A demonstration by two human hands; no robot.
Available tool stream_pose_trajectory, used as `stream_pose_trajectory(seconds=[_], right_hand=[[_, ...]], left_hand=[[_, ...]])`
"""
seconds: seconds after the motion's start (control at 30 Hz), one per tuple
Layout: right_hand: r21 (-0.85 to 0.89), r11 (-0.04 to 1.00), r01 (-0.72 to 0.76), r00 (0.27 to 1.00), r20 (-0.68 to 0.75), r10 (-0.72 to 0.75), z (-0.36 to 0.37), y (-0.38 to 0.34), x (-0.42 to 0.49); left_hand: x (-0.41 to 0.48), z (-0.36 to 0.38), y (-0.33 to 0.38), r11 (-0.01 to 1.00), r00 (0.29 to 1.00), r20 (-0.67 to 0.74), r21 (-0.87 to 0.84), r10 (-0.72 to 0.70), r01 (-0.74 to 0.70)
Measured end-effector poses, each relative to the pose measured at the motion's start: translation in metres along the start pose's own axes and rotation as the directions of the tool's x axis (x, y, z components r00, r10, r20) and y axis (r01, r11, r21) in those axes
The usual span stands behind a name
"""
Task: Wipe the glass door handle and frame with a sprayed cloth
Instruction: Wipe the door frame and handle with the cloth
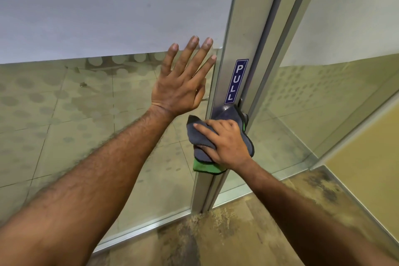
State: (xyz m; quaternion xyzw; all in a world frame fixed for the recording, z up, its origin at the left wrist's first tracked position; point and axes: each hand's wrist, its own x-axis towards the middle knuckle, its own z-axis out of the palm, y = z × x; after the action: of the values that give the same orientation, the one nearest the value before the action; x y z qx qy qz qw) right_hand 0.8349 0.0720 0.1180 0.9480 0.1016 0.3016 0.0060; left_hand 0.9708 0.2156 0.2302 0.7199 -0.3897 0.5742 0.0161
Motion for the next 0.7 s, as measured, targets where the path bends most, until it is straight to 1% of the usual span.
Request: stream_pose_trajectory(seconds=[0.07, 0.13, 0.23, 0.3, 0.37, 0.4, 0.47, 0.5, 0.63, 0.7], right_hand=[[0.018, 0.995, -0.102, 0.994, 0.052, 0.101, -0.005, 0.002, 0.011], [0.009, 0.974, -0.225, 0.968, 0.119, 0.223, -0.01, -0.006, 0.029], [-0.085, 0.949, -0.302, 0.914, 0.258, 0.314, -0.011, -0.025, 0.054], [-0.115, 0.927, -0.358, 0.87, 0.321, 0.375, -0.011, -0.036, 0.066], [-0.162, 0.91, -0.383, 0.85, 0.324, 0.415, -0.009, -0.049, 0.073], [-0.19, 0.906, -0.379, 0.859, 0.291, 0.42, -0.007, -0.055, 0.073], [-0.21, 0.912, -0.351, 0.902, 0.187, 0.39, -0.003, -0.062, 0.065], [-0.203, 0.927, -0.317, 0.926, 0.145, 0.348, 0.0, -0.063, 0.057], [-0.188, 0.97, -0.152, 0.983, 0.075, 0.168, 0.015, -0.048, 0.015], [-0.12, 0.991, -0.058, 0.998, 0.015, 0.06, 0.019, -0.036, 0.002]], left_hand=[[0.002, 0.0, 0.001, 1.0, 1.0, -0.003, 0.005, 0.001, -0.001], [0.002, 0.001, 0.001, 1.0, 1.0, -0.005, 0.007, 0.001, -0.001], [0.0, 0.001, 0.0, 1.0, 1.0, -0.003, 0.01, -0.002, 0.002], [0.001, 0.001, -0.001, 1.0, 1.0, 0.002, 0.01, -0.005, 0.005], [0.001, 0.001, -0.002, 1.0, 1.0, 0.003, 0.015, -0.008, 0.008], [0.001, 0.001, -0.003, 1.0, 1.0, 0.005, 0.018, -0.009, 0.009], [0.0, 0.001, -0.003, 1.0, 1.0, 0.005, 0.021, -0.01, 0.01], [0.0, 0.001, -0.002, 1.0, 1.0, 0.002, 0.02, -0.012, 0.012], [-0.001, 0.001, 0.0, 1.0, 1.0, 0.002, 0.01, -0.016, 0.016], [-0.002, 0.001, 0.001, 1.0, 1.0, -0.002, -0.002, -0.008, 0.008]])
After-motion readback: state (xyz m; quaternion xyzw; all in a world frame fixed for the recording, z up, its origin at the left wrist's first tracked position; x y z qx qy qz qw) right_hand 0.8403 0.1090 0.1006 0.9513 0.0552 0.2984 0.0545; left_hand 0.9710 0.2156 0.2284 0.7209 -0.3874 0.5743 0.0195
